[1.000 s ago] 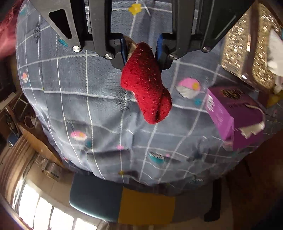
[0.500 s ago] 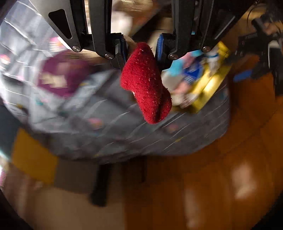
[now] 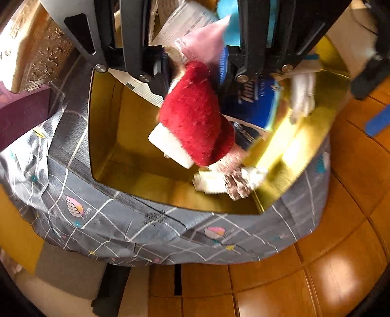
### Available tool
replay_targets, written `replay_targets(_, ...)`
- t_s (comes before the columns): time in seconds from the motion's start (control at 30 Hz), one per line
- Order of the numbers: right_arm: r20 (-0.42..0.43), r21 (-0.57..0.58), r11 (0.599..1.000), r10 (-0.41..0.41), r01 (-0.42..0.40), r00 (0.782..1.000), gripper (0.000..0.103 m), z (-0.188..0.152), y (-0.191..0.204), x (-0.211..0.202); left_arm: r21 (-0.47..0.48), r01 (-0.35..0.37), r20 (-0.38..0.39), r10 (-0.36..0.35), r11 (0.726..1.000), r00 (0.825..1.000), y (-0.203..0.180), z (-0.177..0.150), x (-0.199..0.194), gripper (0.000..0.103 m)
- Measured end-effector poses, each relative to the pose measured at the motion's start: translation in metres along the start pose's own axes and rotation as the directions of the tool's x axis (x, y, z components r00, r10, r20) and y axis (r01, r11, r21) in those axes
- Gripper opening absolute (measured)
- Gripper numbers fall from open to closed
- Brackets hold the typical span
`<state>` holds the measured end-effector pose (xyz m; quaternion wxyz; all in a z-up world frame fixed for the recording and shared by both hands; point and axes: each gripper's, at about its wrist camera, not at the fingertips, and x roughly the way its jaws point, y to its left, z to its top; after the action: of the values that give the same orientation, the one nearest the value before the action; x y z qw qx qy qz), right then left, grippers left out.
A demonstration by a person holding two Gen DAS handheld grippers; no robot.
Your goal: Organize soft objects
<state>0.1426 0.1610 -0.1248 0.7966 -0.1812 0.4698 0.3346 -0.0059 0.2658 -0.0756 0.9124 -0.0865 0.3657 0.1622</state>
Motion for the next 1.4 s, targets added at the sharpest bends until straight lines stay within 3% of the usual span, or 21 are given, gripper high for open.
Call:
replay_targets(0.1,0.017,-0.006,1.000,0.001,-0.001,1.000,0.041,-0.004,-0.002,-0.003,-0.007,-0.020,0.009,0.020,1.000,1.000,-0.002,0.002,-0.001,0.070)
replay_targets(0.2,0.050,-0.008,1.000,-0.022,0.022,0.999,0.057,-0.008,-0.004,-0.013,-0.006,-0.038,0.018,0.038,0.999,0.999,-0.004,0.003,-0.004,0.070)
replay_targets(0.27,0.083,0.000,0.999,-0.040,0.040,0.996,0.080,-0.011,-0.004,-0.023,-0.006,-0.035,0.020,0.035,0.999,0.999,-0.005,0.003,-0.006,0.070)
replay_targets(0.5,0.180,0.016,0.996,-0.093,0.092,0.979,0.082,-0.024,-0.002,-0.057,0.016,-0.076,0.045,0.075,0.997,0.996,-0.018,0.002,-0.018,0.070)
replay_targets(0.63,0.224,0.059,0.990,-0.135,0.125,0.965,0.084,-0.039,-0.005,-0.078,0.009,-0.063,0.080,0.062,0.998,0.995,-0.024,0.003,-0.029,0.071)
replay_targets(0.87,0.312,0.185,0.965,-0.237,0.186,0.920,0.091,-0.074,-0.016,-0.120,0.017,-0.031,0.127,0.028,0.999,0.991,-0.044,0.004,-0.047,0.076)
replay_targets(1.1,0.344,0.267,0.938,-0.307,0.221,0.887,0.091,-0.097,-0.027,-0.142,0.056,-0.035,0.135,0.027,0.998,0.990,-0.064,0.001,-0.054,0.076)
replay_targets(1.4,0.357,0.316,0.924,-0.326,0.216,0.875,0.091,-0.111,-0.038,-0.151,0.084,-0.099,0.150,0.085,0.992,0.985,-0.078,-0.003,-0.059,0.076)
